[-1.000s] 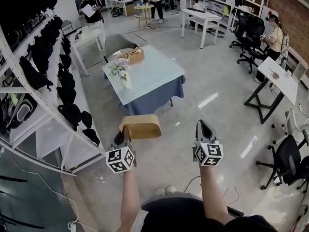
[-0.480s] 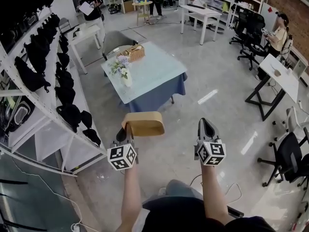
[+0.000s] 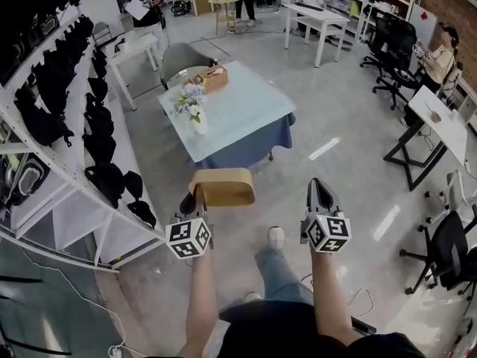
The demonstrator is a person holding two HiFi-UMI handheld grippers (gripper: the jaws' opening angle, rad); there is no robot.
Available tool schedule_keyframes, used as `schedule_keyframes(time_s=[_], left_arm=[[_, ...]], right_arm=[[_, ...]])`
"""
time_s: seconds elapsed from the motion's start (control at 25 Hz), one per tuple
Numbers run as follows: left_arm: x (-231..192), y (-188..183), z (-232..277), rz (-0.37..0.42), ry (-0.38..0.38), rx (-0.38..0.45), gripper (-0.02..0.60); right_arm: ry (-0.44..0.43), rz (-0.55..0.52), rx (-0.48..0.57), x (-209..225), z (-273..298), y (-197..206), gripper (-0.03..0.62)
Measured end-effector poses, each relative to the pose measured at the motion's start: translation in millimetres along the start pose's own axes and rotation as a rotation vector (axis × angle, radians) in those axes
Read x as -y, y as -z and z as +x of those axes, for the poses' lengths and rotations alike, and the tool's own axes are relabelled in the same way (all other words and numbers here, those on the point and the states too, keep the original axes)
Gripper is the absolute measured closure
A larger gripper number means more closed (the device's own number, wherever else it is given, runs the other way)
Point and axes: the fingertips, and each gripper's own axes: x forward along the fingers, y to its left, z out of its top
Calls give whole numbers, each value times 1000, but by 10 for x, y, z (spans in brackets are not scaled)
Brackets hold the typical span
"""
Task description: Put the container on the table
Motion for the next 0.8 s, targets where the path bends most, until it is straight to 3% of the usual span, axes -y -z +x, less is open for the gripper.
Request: schedule_keyframes(time_s=[0.32,0.8], left_arm=[[-55,-42,1023,8,-38,27,572],[-71,99,3693,-39,-168,-30,572]], right_arm=[[-46,27,21,373,1152,97,595],[-170,46,-66,1381,4299,155,595]])
